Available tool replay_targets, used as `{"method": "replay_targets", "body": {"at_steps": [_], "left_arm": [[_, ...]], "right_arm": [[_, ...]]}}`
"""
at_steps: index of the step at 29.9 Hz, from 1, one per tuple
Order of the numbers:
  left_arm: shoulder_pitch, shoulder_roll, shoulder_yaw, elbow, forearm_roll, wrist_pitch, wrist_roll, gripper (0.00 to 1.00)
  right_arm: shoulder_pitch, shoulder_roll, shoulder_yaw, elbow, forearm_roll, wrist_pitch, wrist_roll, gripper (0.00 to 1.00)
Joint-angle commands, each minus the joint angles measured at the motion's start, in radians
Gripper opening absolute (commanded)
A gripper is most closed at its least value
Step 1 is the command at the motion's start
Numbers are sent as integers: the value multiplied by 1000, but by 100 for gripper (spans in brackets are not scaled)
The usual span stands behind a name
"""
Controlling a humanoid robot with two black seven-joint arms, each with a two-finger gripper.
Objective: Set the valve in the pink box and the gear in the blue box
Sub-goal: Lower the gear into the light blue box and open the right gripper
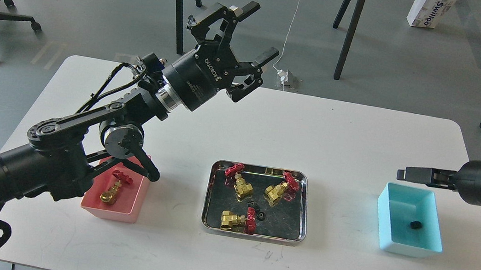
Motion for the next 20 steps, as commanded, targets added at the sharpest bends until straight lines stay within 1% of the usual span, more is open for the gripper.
{"method": "replay_targets", "body": {"at_steps": [1,2,4,6,7,8,9,10,12,13,17,20], "left_arm": [[-38,22,-27,79,-3,-51,0,86],[-61,37,-38,99,-6,-68,0,86],[-115,74,-48,159,-14,-68,0,86],[-150,100,-53,235,-18,-68,0,86],[-167,101,-64,283,-32,-68,0,86],[-181,100,-82,333,-64,-68,0,86],[-187,97,-94,375,-113,-68,0,86],[-187,92,-97,407,-161,-68,0,86],[-180,71,-104,442,-214,-68,0,86],[-175,56,-105,450,-227,-68,0,86],[-161,28,-105,453,-227,-68,0,87],[-158,19,-107,444,-227,-68,0,89]], "right_arm": [[4,101,178,-131,425,-83,2,97],[4,124,245,-174,520,-83,8,97],[0,184,403,-272,718,-80,11,97],[-11,248,493,-380,899,-56,18,97],[-22,279,523,-424,984,-25,25,97],[-37,308,546,-463,1067,22,36,97],[-55,333,563,-491,1137,80,57,97],[-78,348,579,-503,1190,85,88,97],[-135,370,611,-500,1238,85,134,97],[-161,383,631,-498,1242,85,149,97],[-221,439,714,-511,1241,85,160,97],[-235,433,746,-509,1241,85,165,97]]}}
